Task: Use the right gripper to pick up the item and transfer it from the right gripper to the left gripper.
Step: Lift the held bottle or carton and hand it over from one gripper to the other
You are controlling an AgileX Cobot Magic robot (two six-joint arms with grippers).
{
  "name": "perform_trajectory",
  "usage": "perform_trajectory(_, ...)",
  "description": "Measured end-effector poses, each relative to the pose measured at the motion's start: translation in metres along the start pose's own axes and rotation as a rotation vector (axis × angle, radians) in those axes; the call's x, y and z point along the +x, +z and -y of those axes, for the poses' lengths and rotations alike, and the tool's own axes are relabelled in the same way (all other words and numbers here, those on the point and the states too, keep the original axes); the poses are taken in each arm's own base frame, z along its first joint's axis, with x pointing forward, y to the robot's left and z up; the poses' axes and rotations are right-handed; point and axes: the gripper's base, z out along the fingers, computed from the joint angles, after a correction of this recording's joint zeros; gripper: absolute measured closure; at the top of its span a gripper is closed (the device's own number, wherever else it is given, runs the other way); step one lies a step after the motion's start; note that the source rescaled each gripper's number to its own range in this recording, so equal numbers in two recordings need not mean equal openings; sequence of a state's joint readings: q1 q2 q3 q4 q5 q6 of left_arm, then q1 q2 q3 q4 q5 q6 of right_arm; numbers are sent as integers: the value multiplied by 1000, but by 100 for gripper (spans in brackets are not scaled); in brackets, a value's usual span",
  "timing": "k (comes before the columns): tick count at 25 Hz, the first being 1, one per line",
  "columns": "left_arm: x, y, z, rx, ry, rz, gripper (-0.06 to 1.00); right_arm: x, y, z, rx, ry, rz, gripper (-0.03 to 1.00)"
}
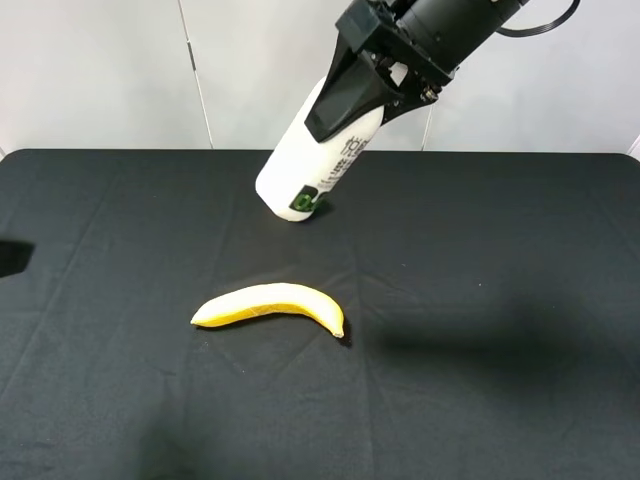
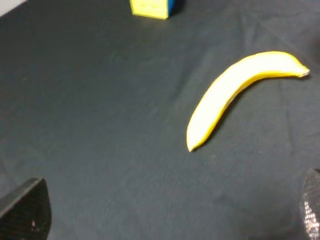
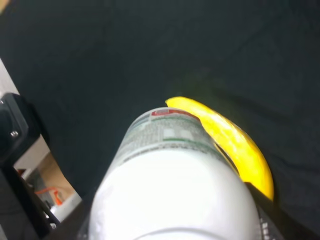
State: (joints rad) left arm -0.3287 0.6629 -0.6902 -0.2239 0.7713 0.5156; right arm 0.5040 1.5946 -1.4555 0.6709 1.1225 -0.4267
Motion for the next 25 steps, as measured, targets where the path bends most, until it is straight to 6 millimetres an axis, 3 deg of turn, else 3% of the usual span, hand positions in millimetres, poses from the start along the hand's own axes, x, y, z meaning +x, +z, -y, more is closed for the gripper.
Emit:
perform_trajectory(6, -34, 27, -1, 74, 97, -5, -5, -2, -1, 1, -1, 6, 20, 94)
perform_trajectory(10, -51, 50, 11, 149, 165, -22, -5, -2, -1, 1, 0, 5, 20, 94)
perform_trajectory(19, -71, 93, 51, 252, 296, 28, -5, -2, -1, 1, -7, 9, 22, 94)
perform_trajectory(25, -79, 119, 60, 233, 317, 76, -5, -2, -1, -3, -51, 27, 19, 94)
